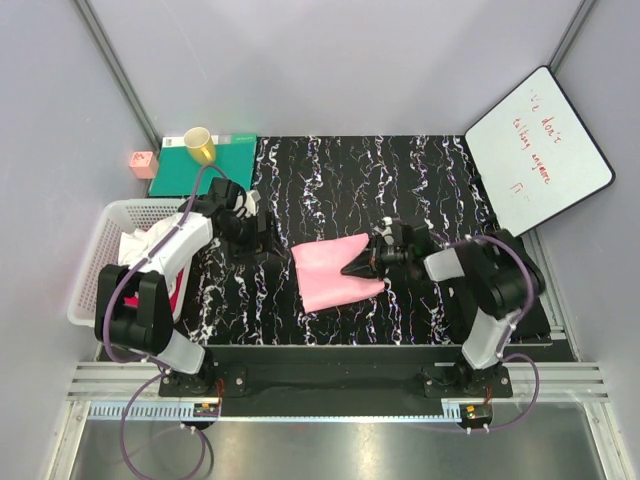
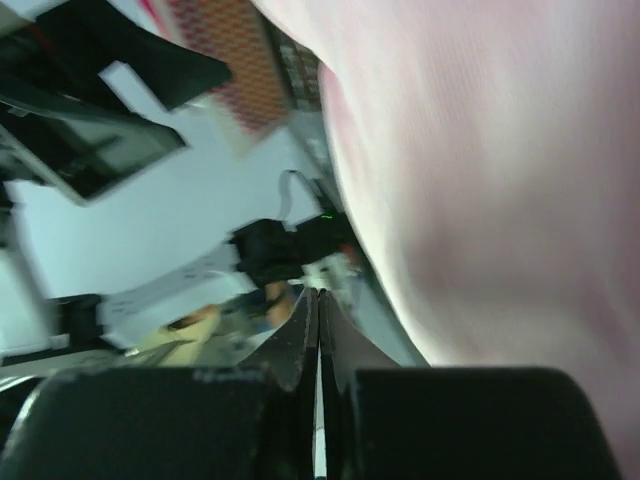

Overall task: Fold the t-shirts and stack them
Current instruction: Smooth out wrinkles on the folded tshirt

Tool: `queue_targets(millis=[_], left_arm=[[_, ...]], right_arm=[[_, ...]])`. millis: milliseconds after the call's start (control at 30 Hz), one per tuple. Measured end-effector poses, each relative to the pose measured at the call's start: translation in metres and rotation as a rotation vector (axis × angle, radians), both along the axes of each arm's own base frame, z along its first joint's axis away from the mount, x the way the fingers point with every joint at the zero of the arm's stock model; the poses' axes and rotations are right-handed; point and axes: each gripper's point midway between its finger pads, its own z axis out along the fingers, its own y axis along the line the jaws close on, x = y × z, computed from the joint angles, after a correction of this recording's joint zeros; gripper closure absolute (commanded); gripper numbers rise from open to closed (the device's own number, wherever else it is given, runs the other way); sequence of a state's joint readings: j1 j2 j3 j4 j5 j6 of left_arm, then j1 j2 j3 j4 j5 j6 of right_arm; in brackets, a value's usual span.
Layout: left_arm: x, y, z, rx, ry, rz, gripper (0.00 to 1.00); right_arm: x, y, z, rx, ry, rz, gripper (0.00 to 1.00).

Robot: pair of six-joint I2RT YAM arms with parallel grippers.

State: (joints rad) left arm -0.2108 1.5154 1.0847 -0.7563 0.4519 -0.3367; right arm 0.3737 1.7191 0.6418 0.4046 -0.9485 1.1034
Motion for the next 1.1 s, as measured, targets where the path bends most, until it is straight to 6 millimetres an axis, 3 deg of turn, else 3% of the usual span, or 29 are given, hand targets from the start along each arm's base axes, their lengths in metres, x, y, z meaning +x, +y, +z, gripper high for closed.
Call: queue_targets(millis=[200, 267, 433, 600, 733, 867, 1100], left_arm=[[-0.005, 0.002, -0.002, 0.008, 0.003, -0.003, 0.01], [-0.007, 0.002, -0.003, 0.011, 0.006, -0.003, 0.01], [-0.009, 0.004, 0.000, 0.018, -0.005, 0.001, 0.01], [-0.009, 0.005, 0.003, 0.020, -0.017, 0.003, 0.01], [-0.009, 0.006, 0.003, 0.026, -0.019, 0.005, 0.01], [-0.009, 0.006, 0.002, 0.027, -0.018, 0.005, 0.01], [-0.009, 0.006, 0.002, 0.027, -0.017, 0.005, 0.01]], right_arm=[[0.024, 0.020, -0.003, 0.227, 0.067, 0.005, 1.00], [0.021, 0.022, -0.012, 0.246, 0.100, 0.012, 1.00], [0.009, 0.019, -0.014, 0.274, 0.083, 0.031, 1.00], [-0.007, 0.013, -0.029, 0.165, 0.034, 0.074, 1.00], [0.007, 0.010, -0.046, -0.050, 0.015, 0.082, 1.00], [0.001, 0.001, -0.061, -0.164, 0.040, 0.125, 1.00], [0.000, 0.000, -0.071, -0.157, -0.025, 0.189, 1.00]])
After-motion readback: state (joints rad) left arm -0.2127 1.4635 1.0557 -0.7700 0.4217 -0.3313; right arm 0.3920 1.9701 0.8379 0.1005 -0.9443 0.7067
